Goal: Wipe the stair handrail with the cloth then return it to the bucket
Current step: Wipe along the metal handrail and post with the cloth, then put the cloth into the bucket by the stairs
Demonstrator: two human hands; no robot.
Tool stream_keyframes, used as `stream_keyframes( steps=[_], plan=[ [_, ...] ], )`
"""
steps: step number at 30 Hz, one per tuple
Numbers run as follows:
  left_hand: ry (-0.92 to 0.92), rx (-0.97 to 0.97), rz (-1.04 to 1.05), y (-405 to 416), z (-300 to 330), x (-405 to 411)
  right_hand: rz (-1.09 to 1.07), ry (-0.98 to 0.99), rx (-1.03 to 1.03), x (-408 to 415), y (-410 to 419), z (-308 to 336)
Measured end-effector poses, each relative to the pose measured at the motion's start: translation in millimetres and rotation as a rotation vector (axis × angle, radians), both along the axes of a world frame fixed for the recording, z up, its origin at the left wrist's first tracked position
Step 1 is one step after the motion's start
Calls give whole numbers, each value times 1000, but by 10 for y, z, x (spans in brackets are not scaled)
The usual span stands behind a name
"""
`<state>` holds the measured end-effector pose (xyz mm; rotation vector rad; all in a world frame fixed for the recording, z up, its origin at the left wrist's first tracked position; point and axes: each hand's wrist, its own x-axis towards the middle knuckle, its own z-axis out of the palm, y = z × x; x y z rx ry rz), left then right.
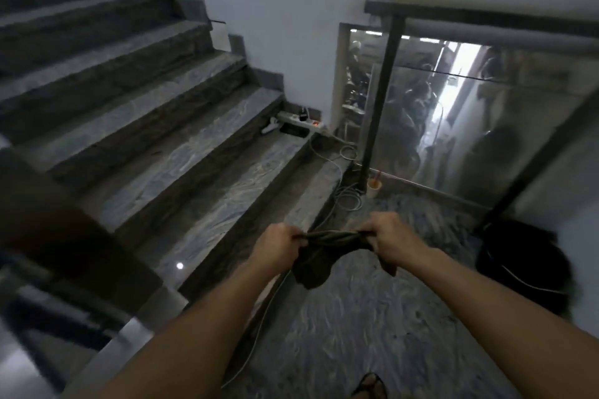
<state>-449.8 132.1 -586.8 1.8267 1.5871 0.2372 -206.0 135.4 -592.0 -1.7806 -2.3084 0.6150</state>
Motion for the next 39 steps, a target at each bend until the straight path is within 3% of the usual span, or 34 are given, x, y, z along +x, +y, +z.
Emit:
stream_keyframes(
  steps=[11, 22, 30, 39],
  plan=[
    [-68, -106, -173, 1686, 629, 1809, -410, 22, 10, 1744, 1067, 578],
    [80, 51, -484, 2761, 691, 3874, -683, -61, -56, 3406, 1441, 663],
    [109, -42, -713, 3524, -209, 5506, -989, 12, -197, 4523, 1780, -47],
    [58, -25, -893, 3554, -2056, 6999, -1282, 90, -144, 5525, 1690, -1855]
  ],
)
